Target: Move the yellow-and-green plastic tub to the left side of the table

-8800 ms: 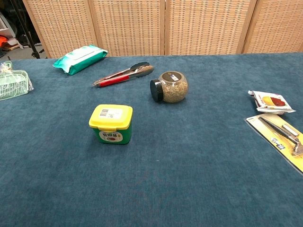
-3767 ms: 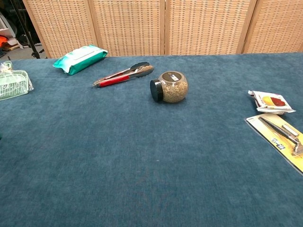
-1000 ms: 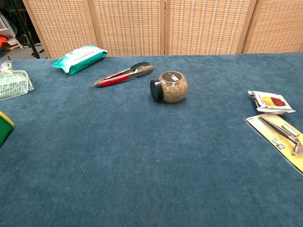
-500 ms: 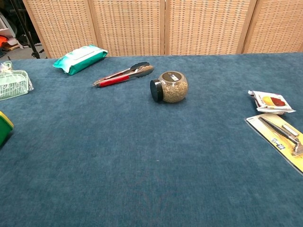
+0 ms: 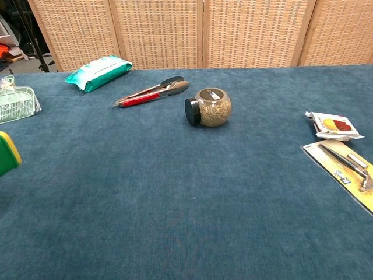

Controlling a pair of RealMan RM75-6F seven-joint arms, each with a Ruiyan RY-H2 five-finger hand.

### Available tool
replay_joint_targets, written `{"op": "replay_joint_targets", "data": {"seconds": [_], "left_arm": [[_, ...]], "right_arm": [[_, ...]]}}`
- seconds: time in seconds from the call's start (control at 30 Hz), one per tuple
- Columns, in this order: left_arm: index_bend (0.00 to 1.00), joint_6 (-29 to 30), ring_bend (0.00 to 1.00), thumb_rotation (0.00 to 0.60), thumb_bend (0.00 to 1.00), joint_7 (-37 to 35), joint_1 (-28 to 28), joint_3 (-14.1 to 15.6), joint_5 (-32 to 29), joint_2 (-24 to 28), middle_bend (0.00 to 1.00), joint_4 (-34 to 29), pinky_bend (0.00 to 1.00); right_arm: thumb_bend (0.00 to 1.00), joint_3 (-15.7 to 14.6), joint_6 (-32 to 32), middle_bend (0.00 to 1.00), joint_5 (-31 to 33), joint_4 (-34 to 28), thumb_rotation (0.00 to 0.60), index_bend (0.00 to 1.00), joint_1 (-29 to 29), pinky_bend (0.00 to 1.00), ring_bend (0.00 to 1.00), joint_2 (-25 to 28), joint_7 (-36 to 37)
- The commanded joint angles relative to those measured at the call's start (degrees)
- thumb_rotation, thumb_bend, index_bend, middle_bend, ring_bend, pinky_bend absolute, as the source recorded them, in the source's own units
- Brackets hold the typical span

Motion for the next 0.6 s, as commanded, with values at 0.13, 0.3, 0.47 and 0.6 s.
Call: {"op": "replay_joint_targets", "data": {"seconds": [0.13, 0.3, 0.47, 0.6], "left_arm": [[0.49, -36.2, 0.40, 0.600, 0.48, -8.6, -20.7, 2.1, -2.5, 5.6, 0.35, -4.3, 0.33], [0.49, -42.8, 0.39, 0.600, 0.49, -8.7, -23.5, 1.3, -6.6, 3.8, 0.33, -2.5, 0.33], [0.05, -37.2, 0.00, 0.600, 0.30, -3.8, -21.1, 0.2, -9.1, 1.1, 0.00, 1.9, 0.00], [0.00, -25.3, 0.00, 0.600, 0.26, 3.9, -16.2, -0.5, -12.8, -1.1, 0.00, 3.4, 0.00]], "right_arm": [[0.00, 0.2, -0.4, 0.00, 0.4, -0.1, 0.600, 0.00, 0.2, 0.00, 0.00, 0.0, -0.3], [0.00, 0.1, -0.4, 0.00, 0.5, 0.1, 0.600, 0.00, 0.2, 0.00, 0.00, -0.2, -0.5], [0.00, 0.2, -0.6, 0.00, 0.7, 0.1, 0.600, 0.00, 0.2, 0.00, 0.00, -0.2, -0.4], [0.00, 0.1, -0.7, 0.00, 0.6, 0.1, 0.600, 0.00, 0.3, 0.00, 0.00, -0.2, -0.5]]}}
